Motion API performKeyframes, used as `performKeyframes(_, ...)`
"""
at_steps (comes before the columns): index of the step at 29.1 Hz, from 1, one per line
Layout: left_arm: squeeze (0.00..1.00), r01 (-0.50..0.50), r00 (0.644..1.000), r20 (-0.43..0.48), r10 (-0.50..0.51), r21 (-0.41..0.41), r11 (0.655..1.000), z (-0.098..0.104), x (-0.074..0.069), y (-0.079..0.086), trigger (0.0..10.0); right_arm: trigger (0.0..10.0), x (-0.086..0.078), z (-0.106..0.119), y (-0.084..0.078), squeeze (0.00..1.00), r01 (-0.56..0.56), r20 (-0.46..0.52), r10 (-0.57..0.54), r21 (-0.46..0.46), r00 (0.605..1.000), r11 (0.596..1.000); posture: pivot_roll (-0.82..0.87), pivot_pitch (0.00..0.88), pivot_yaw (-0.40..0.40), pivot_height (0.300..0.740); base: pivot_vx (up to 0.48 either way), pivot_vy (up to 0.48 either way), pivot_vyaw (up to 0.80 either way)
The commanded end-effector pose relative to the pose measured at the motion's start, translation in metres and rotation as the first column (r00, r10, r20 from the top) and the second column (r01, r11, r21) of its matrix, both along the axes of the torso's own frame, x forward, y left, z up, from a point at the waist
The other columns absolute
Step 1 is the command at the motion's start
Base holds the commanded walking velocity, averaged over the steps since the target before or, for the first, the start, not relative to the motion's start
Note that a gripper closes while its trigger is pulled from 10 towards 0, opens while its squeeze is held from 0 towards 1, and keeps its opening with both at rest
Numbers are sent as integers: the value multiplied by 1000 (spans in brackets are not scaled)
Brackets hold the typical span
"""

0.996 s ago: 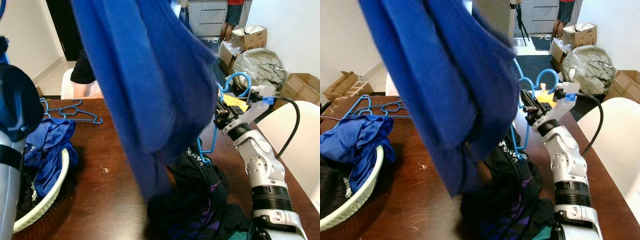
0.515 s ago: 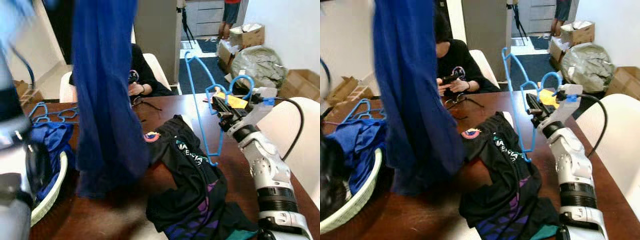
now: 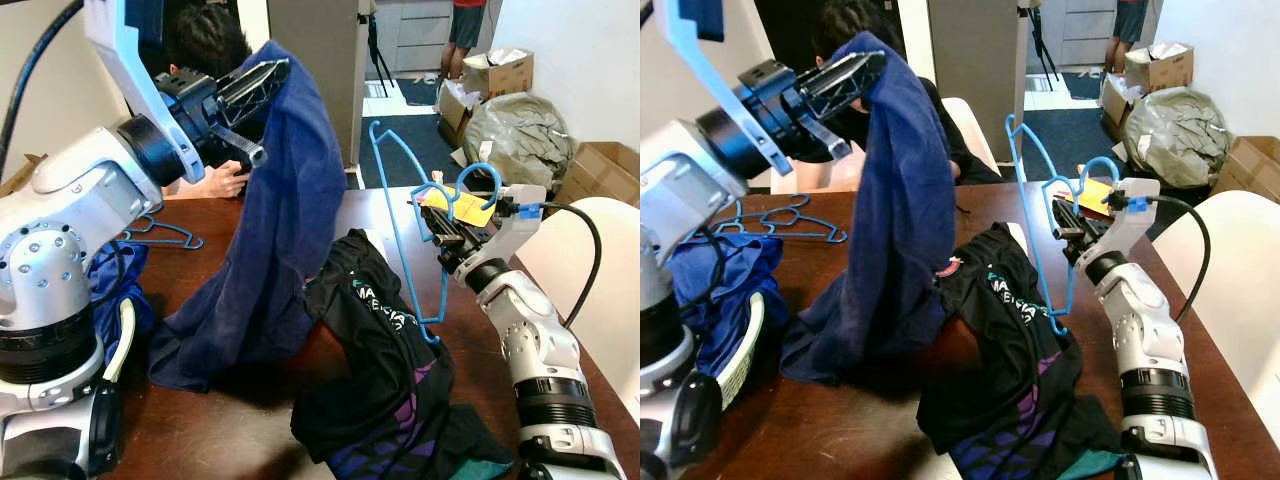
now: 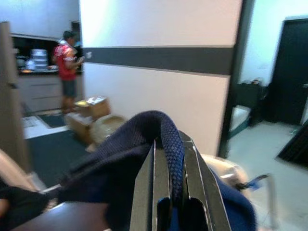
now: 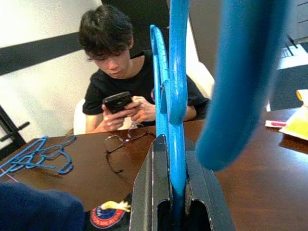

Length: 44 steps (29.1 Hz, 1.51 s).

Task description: Hang hanger

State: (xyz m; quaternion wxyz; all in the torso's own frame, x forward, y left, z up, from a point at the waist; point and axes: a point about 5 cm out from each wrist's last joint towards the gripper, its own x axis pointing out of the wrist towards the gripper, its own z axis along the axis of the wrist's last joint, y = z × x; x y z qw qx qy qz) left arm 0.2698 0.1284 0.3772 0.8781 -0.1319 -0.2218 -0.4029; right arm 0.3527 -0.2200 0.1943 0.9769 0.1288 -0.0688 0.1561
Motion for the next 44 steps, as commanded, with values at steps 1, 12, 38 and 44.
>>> performKeyframes(1, 0, 26, 1000, 19, -25, -53, 998, 4, -7, -9, 10000, 10000, 2, 7, -6, 0, 28, 23, -28, 0, 999, 1000, 145, 0, 25, 735, 0, 0, 0)
performKeyframes(12, 0, 40, 997, -52, -54, -234, 972, 13, 0, -39, 10000, 10000, 5, -4, -12, 0, 93, -32, -96, -78, 995, 993, 148, 0, 26, 735, 0, 0, 0)
performKeyframes(38, 0, 306, 912, -291, -288, 17, 952, -43, -3, -95, 10000, 10000, 1, -42, -6, 0, 123, -115, -103, 181, 988, 976, 108, 0, 45, 735, 0, 0, 0)
performKeyframes(44, 0, 377, 846, -449, -288, 120, 918, -89, 7, -113, 10000, 10000, 2, -43, -4, 0, 120, -115, -101, 177, 988, 977, 104, 0, 49, 735, 0, 0, 0)
